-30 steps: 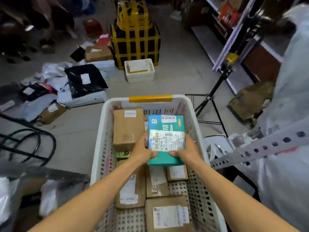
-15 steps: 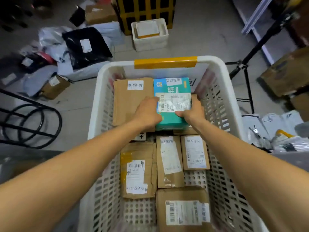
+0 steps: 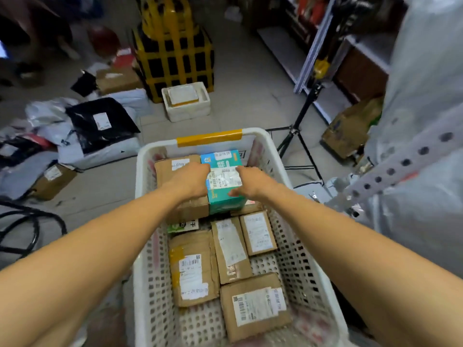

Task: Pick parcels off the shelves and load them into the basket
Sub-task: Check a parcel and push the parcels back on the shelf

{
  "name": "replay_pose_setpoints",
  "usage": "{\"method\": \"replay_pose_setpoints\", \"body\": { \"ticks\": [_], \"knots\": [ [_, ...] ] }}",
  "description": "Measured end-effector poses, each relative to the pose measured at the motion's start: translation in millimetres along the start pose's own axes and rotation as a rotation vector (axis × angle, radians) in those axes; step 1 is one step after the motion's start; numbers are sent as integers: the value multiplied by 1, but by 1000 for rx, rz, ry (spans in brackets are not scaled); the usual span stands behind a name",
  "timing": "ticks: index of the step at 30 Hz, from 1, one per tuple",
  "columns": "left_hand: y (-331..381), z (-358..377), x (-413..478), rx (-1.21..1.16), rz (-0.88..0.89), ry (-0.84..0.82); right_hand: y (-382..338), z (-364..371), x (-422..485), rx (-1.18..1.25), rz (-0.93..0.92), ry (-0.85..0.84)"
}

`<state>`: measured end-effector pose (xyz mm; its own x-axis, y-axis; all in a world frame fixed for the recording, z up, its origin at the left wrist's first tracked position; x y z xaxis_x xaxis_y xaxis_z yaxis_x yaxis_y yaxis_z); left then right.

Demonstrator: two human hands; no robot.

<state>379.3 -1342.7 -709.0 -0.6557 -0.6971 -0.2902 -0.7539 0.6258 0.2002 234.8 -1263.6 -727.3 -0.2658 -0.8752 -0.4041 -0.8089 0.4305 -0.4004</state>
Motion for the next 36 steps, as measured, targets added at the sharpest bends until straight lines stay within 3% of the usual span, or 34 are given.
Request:
{"method": "replay_pose_setpoints", "body": {
  "ticks": [11, 18, 23, 36],
  "knots": [
    [69, -74, -128, 85, 330, -31, -52, -71, -207, -124, 91, 77],
    [167, -80, -193, 138, 591, -76, -32, -77, -359, -73, 240, 168],
    [279, -73, -259, 278, 949, -173, 17, -79, -487, -40, 462, 262],
    [558, -45, -503, 248, 1543, -170, 88, -32, -840, 77, 1120, 640]
  ]
}}
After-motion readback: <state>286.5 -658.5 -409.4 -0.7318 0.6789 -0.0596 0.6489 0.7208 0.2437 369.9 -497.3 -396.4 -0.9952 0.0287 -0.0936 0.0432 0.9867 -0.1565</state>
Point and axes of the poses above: each hand's wrist, its own x-axis towards the middle knuckle, its own z-axis out of the palm, y = z × x, the point moved 1 cm from there along x, towards the middle knuckle, and after that the axes turned 5 degrees about y, right-handed, at the moved point
